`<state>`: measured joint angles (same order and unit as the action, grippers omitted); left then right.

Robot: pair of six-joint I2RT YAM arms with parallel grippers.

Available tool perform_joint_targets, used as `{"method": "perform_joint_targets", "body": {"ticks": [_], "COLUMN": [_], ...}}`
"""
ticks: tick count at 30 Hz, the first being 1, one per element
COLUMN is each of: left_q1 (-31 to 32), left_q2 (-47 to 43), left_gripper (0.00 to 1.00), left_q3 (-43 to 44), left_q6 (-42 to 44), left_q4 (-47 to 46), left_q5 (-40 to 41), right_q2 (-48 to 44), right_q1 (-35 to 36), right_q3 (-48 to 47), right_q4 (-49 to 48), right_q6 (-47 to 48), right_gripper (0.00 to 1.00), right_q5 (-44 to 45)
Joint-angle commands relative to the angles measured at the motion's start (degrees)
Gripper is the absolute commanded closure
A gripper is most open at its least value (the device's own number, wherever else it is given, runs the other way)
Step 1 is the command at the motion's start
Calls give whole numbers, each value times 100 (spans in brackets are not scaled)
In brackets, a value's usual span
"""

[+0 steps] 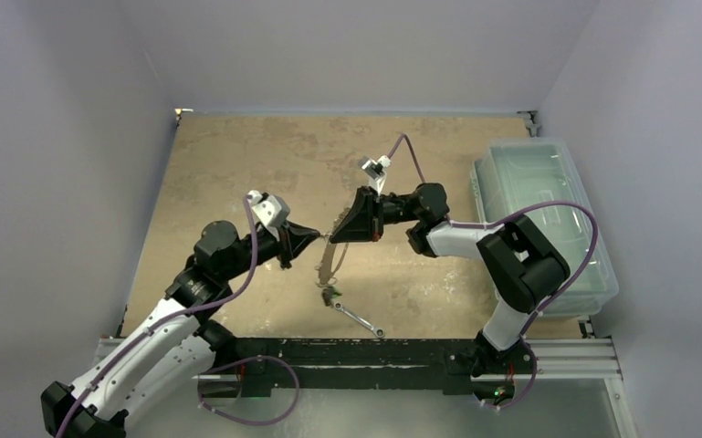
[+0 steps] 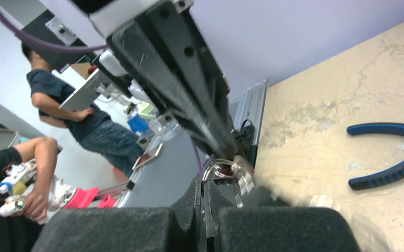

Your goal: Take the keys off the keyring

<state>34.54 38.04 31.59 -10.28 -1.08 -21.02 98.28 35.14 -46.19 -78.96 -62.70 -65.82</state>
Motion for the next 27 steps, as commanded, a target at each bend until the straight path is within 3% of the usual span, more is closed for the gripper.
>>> {"method": "perform_joint_targets", "body": {"ticks": [1, 4, 9, 11, 13, 15, 21, 27], "left_q1": [-211, -211, -211, -212, -219, -220, -220, -220], "left_q2": [122, 247, 164, -17, -196, -304, -139, 164], "left_gripper": [100, 100, 100, 86, 65, 51, 43, 43], "left_q3": [327, 331, 300, 350, 449, 584, 1142, 1521], "left_q6": [-810, -1042, -670, -336, 277, 825, 2762, 4887], "left_q4": [-239, -340, -259, 18, 431, 729, 1766, 2681], "left_q5": [-35, -328, -653, -491, -118, 83, -322, -1003], "right_q2": [-246, -248, -252, -256, -241, -224, -37, 364], "right_q1": [80, 75, 77, 80, 77, 81, 80, 149], "right_q3": [-2, 7, 1, 0, 1, -7, -109, -261], "right_q4": [-358, -343, -331, -331, -339, -361, -967, -1898], "right_q6": [65, 73, 74, 87, 82, 78, -419, -1305], "right_gripper": [100, 100, 100, 100, 100, 100, 100, 100], "right_q5": [-266, -257, -269, -288, -315, -345, -541, -805]}}
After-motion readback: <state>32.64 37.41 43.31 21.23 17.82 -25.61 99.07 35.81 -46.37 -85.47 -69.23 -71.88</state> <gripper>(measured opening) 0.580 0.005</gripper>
